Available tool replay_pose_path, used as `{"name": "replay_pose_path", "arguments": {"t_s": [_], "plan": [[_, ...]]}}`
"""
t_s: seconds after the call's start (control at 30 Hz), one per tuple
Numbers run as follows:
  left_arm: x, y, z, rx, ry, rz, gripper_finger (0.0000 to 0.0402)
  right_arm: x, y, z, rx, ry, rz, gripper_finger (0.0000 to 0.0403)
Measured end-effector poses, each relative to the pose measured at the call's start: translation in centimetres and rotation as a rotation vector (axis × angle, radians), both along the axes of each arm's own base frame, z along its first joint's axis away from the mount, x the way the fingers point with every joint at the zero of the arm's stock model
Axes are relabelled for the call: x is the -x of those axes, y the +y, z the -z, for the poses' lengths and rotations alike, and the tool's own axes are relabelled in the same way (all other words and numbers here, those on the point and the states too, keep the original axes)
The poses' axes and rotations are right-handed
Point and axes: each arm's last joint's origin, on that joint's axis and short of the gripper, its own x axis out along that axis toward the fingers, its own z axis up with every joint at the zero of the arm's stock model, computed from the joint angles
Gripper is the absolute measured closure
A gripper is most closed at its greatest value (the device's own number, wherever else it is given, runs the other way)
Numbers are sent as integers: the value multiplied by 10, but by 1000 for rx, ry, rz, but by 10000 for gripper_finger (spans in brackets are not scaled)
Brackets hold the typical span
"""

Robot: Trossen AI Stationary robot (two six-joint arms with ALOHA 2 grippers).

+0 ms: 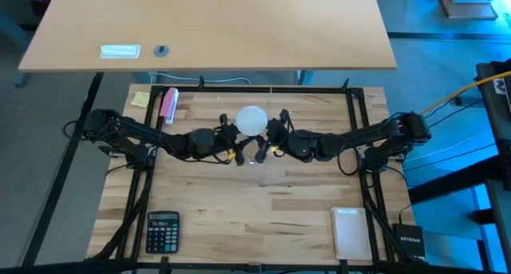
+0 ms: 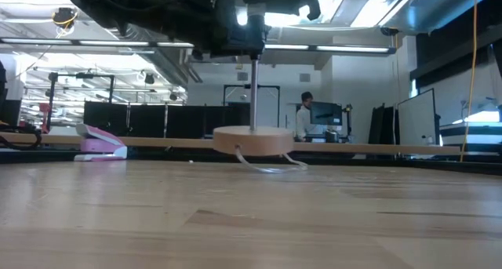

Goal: Screw lightbulb
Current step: Insert the white lightbulb into the brown lamp

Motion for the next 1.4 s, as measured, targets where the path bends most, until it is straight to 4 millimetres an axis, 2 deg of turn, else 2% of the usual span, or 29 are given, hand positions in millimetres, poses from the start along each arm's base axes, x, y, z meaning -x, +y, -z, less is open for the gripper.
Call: {"name": "replay_pose_path", "arguments": {"t_s": [0.23,0.37,0.47,0.53,0.63,0.8,1.0,1.13,1.4], "plan": [[0,0,0,-31,18,3,271,1,0,-1,28,19,-20,249],[0,1,-3,-41,6,4,272,1,0,6,47,71,-29,158],[0,1,-4,-43,2,8,272,5,0,1,44,82,-61,90],[0,1,-5,-39,2,23,273,10,0,-4,40,93,-82,60],[0,0,-5,-39,0,38,273,20,0,-10,33,141,-138,38],[0,1,-6,-39,5,142,273,44,1,-26,12,202,-267,41],[-1,2,-6,3,-11,589,273,61,0,-46,-31,152,-494,60],[1,5,-6,76,-18,796,273,54,-3,-47,-77,91,-639,76],[2,11,-4,123,-1,820,273,23,-9,-29,-133,-1,-822,106]]}}
